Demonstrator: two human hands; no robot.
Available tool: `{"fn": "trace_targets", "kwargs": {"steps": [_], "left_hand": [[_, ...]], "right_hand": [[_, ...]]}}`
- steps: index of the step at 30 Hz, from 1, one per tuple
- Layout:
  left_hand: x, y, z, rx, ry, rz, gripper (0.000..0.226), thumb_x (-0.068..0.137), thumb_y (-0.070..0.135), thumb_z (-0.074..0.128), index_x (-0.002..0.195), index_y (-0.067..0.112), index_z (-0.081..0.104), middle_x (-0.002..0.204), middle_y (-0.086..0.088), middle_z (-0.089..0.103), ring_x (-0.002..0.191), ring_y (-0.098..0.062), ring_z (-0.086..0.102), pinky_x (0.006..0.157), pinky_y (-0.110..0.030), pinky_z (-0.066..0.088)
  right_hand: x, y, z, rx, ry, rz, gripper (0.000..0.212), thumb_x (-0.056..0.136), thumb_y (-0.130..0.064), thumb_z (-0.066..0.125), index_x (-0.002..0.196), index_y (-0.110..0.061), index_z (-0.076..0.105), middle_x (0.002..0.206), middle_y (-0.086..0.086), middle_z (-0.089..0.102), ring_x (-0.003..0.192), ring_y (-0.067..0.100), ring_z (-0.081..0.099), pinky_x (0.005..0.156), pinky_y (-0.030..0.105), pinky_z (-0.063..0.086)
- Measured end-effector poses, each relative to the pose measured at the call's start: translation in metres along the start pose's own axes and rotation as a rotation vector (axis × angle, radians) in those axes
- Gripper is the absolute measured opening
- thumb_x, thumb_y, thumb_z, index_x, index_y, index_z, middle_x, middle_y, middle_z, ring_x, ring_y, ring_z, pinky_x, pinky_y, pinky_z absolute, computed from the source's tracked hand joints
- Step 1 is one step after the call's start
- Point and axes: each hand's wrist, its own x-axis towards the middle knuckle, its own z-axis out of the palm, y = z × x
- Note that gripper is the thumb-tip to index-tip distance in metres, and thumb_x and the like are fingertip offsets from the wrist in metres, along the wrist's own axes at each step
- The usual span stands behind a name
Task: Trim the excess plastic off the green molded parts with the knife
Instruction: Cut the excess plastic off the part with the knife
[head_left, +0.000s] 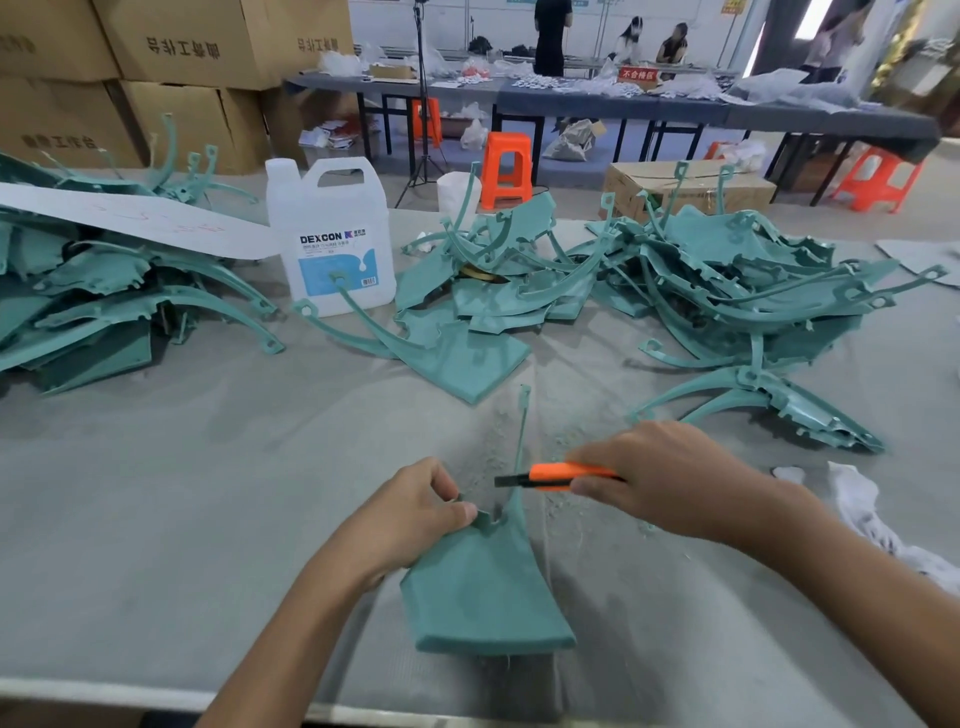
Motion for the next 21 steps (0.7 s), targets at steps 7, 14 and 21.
{"fn": "trace_targets", "kwargs": {"steps": [7,14,21], "left_hand": [[-0.001,0.002,0.001,0.11,0.029,0.012,0.025,0.083,0.041,0.076,0.088,0.026,0.057,0.082,-0.001,0.068,0.063,-0.014,0.061,0.056,-0.031,0.045],[-0.006,0.001,0.002,0.081,0.024,0.008,0.026,0.084,0.041,0.075,0.09,0.025,0.056,0.085,-0.008,0.071,0.077,-0.031,0.071,0.068,-0.045,0.055],[-0.01,-0.013,-0.008,0.039,0.005,0.045,0.02,0.09,0.035,0.073,0.09,0.022,0.058,0.074,-0.004,0.069,0.057,-0.009,0.059,0.055,-0.026,0.044]], "right_hand": [[-0.01,-0.013,-0.02,-0.009,-0.063,-0.063,0.029,0.103,-0.052,0.042,0.099,-0.03,0.06,0.075,-0.007,0.059,0.067,0.012,0.054,0.063,0.034,0.043],[0.015,0.014,-0.015,-0.121,-0.014,-0.006,0.033,0.103,-0.059,0.036,0.111,-0.037,0.059,0.075,-0.012,0.056,0.065,0.008,0.054,0.055,0.026,0.042],[0.018,0.031,0.016,-0.177,0.432,0.007,0.049,0.1,-0.055,0.027,0.122,-0.03,0.064,0.072,-0.009,0.056,0.05,0.016,0.044,0.038,0.025,0.025]]}}
